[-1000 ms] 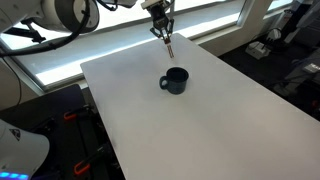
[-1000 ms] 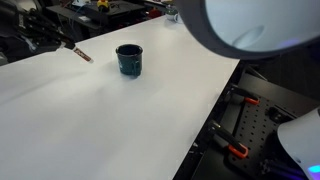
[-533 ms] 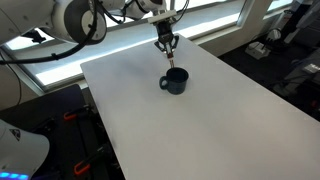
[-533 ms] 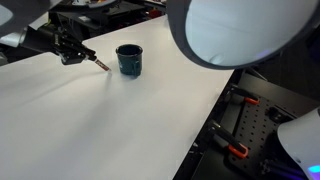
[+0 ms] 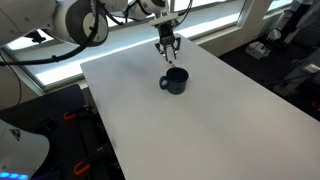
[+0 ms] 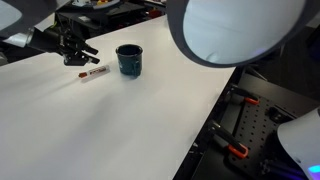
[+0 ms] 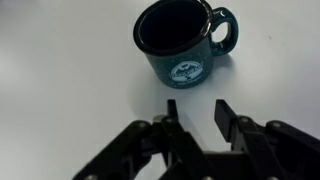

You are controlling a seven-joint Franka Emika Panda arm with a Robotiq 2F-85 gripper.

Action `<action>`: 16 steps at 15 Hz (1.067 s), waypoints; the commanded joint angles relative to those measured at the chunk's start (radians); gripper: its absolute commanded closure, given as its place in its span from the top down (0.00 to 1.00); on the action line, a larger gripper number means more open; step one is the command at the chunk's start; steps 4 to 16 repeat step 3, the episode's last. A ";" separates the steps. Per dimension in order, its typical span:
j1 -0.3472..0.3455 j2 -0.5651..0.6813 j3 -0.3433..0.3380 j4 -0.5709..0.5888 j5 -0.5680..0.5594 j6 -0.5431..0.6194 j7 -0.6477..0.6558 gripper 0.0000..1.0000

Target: Put the marker on the table

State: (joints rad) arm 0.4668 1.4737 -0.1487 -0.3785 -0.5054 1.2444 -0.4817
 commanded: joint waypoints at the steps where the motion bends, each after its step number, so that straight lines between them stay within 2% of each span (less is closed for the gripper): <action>1: 0.004 0.000 -0.016 0.002 0.015 -0.001 -0.003 0.42; 16: 0.004 0.000 -0.016 0.002 0.015 -0.001 -0.003 0.42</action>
